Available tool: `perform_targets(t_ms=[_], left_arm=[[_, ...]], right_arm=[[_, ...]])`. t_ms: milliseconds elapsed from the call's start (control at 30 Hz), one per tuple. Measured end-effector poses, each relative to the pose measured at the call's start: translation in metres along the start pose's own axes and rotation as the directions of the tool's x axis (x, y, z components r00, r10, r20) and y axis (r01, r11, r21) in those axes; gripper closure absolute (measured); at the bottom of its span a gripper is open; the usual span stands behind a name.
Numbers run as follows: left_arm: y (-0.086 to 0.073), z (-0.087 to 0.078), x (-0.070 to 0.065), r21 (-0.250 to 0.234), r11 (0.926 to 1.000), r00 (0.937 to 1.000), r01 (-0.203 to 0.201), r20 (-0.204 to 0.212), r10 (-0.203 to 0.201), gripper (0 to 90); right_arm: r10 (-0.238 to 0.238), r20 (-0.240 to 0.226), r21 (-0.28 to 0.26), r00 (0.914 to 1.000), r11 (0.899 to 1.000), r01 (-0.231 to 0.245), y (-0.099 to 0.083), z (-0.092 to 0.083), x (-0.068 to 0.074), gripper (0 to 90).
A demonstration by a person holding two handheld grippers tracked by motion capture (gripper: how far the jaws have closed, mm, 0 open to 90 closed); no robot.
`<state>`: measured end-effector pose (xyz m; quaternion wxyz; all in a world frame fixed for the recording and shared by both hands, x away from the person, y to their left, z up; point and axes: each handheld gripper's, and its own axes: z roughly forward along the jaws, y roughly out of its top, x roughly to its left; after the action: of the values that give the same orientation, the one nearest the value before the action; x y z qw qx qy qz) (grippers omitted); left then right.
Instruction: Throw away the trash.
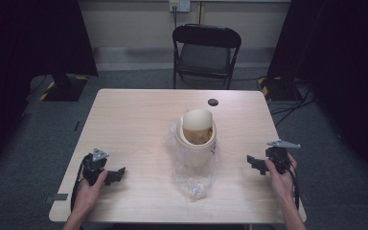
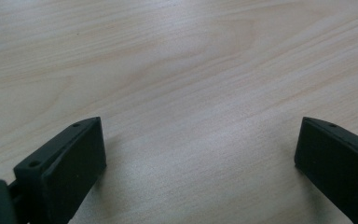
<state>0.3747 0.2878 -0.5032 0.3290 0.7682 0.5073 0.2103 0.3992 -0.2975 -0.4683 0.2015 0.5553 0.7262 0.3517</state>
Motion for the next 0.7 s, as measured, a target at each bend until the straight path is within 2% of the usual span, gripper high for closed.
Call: perform_targets(t_ms=[233, 333, 433, 467, 567, 700], left_arm=[[0.000, 0.000, 0.000, 0.000, 1.0000, 1.0000, -0.001, -0.001, 0.001, 1.4], [0.000, 0.000, 0.000, 0.000, 1.0000, 1.0000, -0.001, -0.001, 0.001, 1.4], [0.000, 0.000, 0.000, 0.000, 1.0000, 1.0000, -0.001, -0.001, 0.001, 1.4], [0.000, 0.000, 0.000, 0.000, 1.0000, 1.0000, -0.001, -0.002, 0.001, 1.3], [0.000, 0.000, 0.000, 0.000, 1.0000, 1.0000, -0.001, -0.002, 0.001, 1.4], [0.000, 0.000, 0.000, 0.000, 1.0000, 1.0000, -0.001, -0.002, 0.001, 1.3]], right_arm=[[0.017, -0.003, 0.039, 0.9998, 0.999, -0.017, -0.005, 0.018, 0.000, 14.8], [0.003, -0.004, 0.062, 1.0000, 0.998, -0.003, -0.008, 0.024, 0.002, 14.5], [-0.015, 0.005, 0.057, 0.9999, 0.998, 0.014, -0.009, 0.025, 0.003, 14.5], [-0.016, 0.018, 0.036, 0.9997, 0.999, 0.015, -0.011, 0.026, 0.005, 14.3], [-0.086, 0.063, 0.034, 0.9943, 0.996, 0.084, -0.016, 0.027, 0.011, 13.2], [-0.085, 0.068, 0.014, 0.9941, 0.996, 0.084, -0.018, 0.028, 0.011, 12.7]])
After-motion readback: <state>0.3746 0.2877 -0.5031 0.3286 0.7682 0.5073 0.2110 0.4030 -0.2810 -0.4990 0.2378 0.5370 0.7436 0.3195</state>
